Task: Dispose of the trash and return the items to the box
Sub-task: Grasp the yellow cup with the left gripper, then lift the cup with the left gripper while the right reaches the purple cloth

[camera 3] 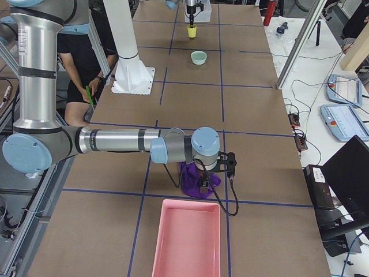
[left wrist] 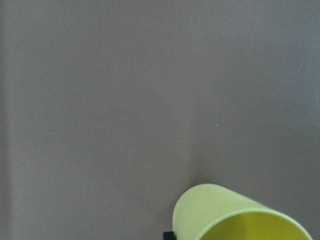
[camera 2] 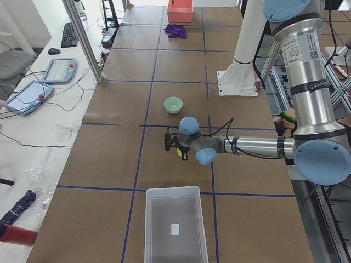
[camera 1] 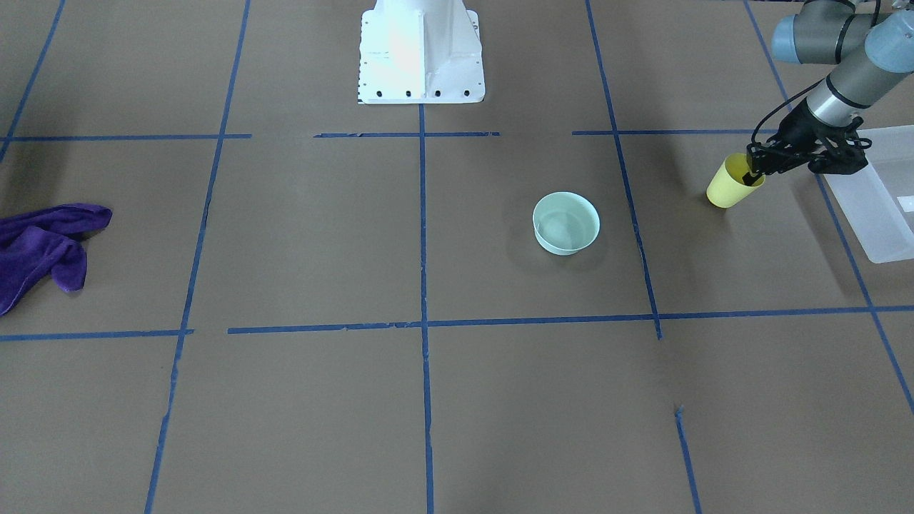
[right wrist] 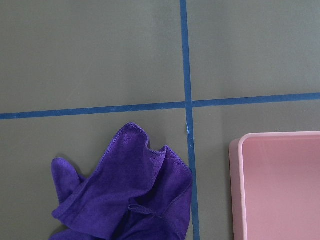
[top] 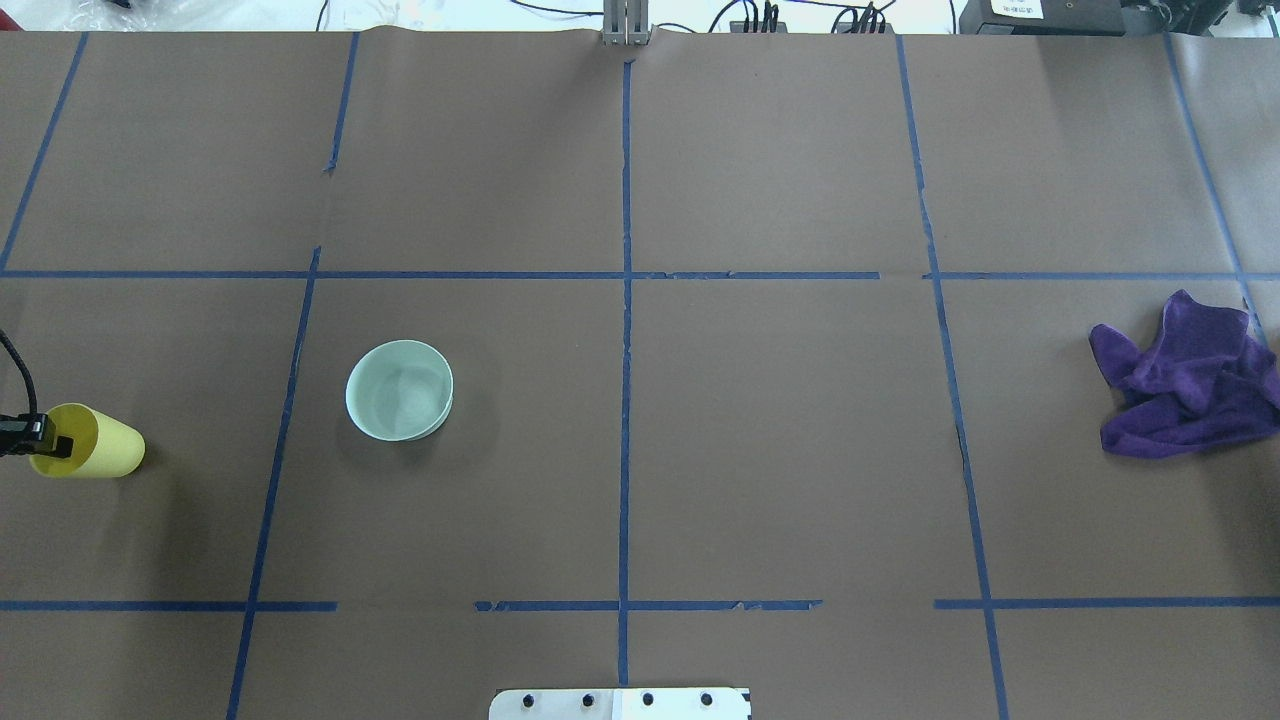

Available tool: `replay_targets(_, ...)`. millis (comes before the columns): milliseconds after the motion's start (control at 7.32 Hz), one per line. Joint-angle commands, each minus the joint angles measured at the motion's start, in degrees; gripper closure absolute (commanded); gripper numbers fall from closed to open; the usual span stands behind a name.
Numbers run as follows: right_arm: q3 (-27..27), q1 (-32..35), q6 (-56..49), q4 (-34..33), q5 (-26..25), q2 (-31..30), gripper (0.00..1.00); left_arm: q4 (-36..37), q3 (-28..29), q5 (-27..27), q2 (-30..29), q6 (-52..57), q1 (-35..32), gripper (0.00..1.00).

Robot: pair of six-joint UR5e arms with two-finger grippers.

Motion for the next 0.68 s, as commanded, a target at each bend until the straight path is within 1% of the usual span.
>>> replay_targets(0,1.5,-1.3,1.5,0.0,0.7,0.0,0.0,9.1,-6.5,-0.5,-0.4,0.6,-0.8,1.0)
replay_targets(137,2.3,-4.2,4.0,0.5,1.4,-0.1,0.0,14.7,-9.7,-0.5,-0.6,0.8,-3.6,1.0)
replay_targets(273,3.0,-6.9,5.6,4.8,1.2,-0.8,0.0,18.0,-11.8,-0.5,-0.8,1.6,-4.7,1.0)
replay_targets(410,3.3,-11.4,13.6,10.2,-0.1,-0.7,0.0,21.3,-12.7,-0.5,-1.9,5.4,-6.8,1.0)
replay_targets(547,3.2,-15.6,20.3,14.7,-3.4,0.0,0.0,27.4,-13.4,-0.5,-5.1,10.5,-10.9,1.0)
